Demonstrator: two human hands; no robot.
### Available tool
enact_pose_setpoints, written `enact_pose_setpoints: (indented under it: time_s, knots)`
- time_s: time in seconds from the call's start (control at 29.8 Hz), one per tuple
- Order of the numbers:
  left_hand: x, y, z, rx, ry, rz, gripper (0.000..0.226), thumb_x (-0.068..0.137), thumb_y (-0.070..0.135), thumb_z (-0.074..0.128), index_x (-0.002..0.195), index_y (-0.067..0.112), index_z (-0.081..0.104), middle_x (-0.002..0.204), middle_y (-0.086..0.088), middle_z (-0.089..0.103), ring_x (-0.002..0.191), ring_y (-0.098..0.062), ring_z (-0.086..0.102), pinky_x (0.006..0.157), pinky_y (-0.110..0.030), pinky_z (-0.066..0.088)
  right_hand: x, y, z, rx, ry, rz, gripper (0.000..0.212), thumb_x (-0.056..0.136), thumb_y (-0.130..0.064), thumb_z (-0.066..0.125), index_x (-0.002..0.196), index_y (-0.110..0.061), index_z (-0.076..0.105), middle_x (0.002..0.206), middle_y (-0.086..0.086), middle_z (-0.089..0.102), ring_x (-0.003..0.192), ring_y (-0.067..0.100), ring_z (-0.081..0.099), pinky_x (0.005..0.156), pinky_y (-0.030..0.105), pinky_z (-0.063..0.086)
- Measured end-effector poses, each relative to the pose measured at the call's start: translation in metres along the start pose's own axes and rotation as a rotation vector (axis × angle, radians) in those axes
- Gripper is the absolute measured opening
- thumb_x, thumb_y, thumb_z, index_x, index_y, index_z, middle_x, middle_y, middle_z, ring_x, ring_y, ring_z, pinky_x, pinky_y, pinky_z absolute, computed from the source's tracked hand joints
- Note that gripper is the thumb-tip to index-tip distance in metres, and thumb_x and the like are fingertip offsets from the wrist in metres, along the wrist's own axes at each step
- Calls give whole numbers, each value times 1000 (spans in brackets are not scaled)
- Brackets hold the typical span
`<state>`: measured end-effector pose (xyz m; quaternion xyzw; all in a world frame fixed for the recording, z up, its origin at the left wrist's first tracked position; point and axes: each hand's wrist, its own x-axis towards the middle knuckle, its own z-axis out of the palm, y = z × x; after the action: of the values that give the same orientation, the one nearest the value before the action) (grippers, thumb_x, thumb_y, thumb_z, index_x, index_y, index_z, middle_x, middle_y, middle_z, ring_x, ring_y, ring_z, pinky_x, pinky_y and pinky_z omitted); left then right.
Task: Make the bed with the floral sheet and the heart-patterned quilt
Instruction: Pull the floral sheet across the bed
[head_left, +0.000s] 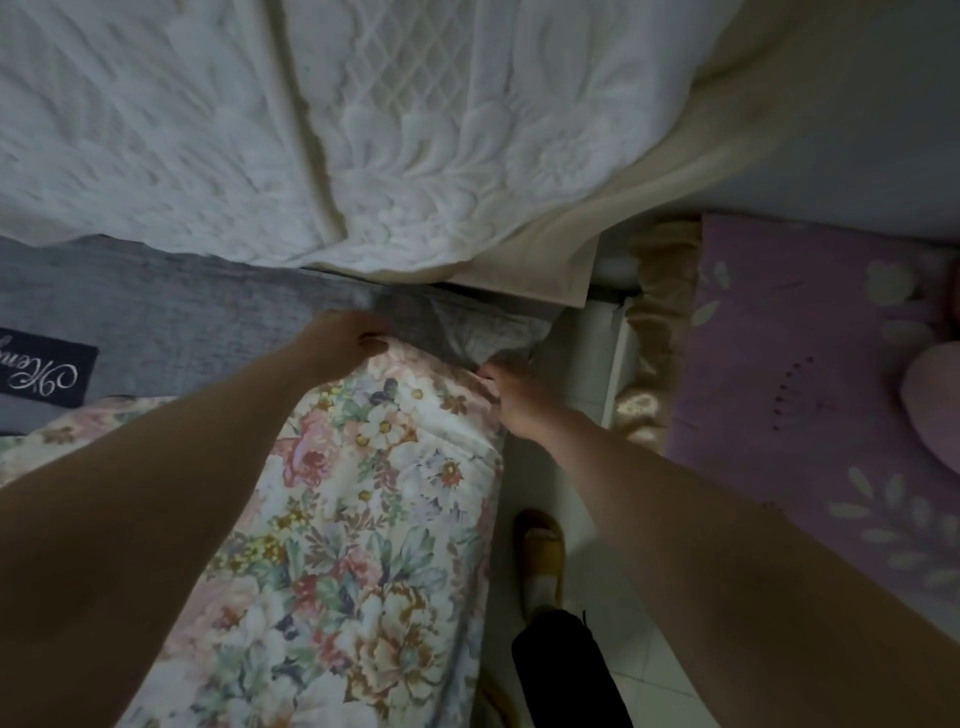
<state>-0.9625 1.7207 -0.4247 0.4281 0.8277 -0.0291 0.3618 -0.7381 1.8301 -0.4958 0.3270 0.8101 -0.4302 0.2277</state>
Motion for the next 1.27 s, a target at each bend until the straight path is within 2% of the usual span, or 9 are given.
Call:
enact_pose_setpoints:
  time_s: [0.13, 0.27, 0.4, 0.54, 0.64, 0.77, 1.01, 1.17, 1.27]
  knots:
    - [2, -7, 2, 18, 31, 8, 28, 95, 20, 63, 121, 12, 69, 121, -16, 66, 111, -35, 61, 96, -39, 45, 7, 8, -2, -144, -27, 2, 29, 94, -21, 63, 119, -8, 63, 125, 12, 55, 111, 30, 56, 77, 27, 39]
    - [6, -2, 0, 42, 266, 7, 23, 94, 13, 61, 114, 8, 72, 113, -21, 67, 105, -41, 61, 90, -43, 48, 12, 13, -41, -245, 221, -26, 22, 99, -17, 51, 114, -4, 64, 119, 16, 63, 111, 34, 59, 83, 35, 45]
    - [13, 14, 3, 32, 422, -18, 24, 95, 8, 56, 113, 6, 72, 114, -24, 66, 102, -45, 61, 86, -45, 49, 32, 15, -60, -303, 386, -21, 17, 100, -8, 45, 103, -9, 63, 115, 16, 64, 108, 33, 60, 79, 33, 44]
    - [28, 13, 21, 19, 357, -189, 25, 96, 13, 54, 112, 10, 73, 111, -23, 68, 102, -42, 61, 87, -42, 49, 43, 19, -43, -259, 352, 44, 24, 96, -4, 50, 110, -9, 69, 116, 12, 66, 108, 30, 61, 85, 31, 48]
    - [35, 15, 28, 0, 298, -264, 23, 94, 20, 61, 113, 16, 72, 112, -21, 67, 101, -41, 62, 88, -42, 51, 44, 20, -38, -234, 313, 3, 18, 97, -13, 51, 109, -12, 65, 112, 11, 67, 105, 29, 63, 71, 26, 38]
    - [33, 25, 27, -35, 319, -255, 22, 93, 21, 64, 113, 19, 73, 118, -17, 66, 107, -38, 61, 92, -41, 51, 37, 4, -35, -240, 313, -73, 30, 98, -19, 52, 128, -16, 56, 120, 10, 64, 109, 31, 62, 80, 34, 49]
    - [-7, 4, 1, -40, 346, -186, 36, 90, 14, 67, 127, 12, 66, 131, -15, 62, 123, -33, 54, 104, -35, 41, 11, -62, -35, -288, 301, -224, 42, 99, -16, 53, 141, -21, 48, 138, 3, 56, 120, 22, 56, 91, 34, 47]
    - [-55, -35, -13, 8, 351, -205, 36, 93, 17, 64, 129, 12, 65, 135, -14, 60, 125, -33, 52, 106, -37, 38, -3, -111, -30, -240, 301, -288, 30, 99, -17, 55, 128, -20, 57, 128, 5, 59, 116, 26, 56, 87, 38, 48]
    - [-96, -75, -23, 57, 370, -239, 35, 94, 19, 63, 128, 14, 65, 133, -12, 61, 122, -32, 54, 102, -37, 41, -15, -151, -18, -259, 284, -344, 23, 97, -14, 53, 117, -17, 62, 116, 10, 62, 103, 32, 59, 73, 40, 47]
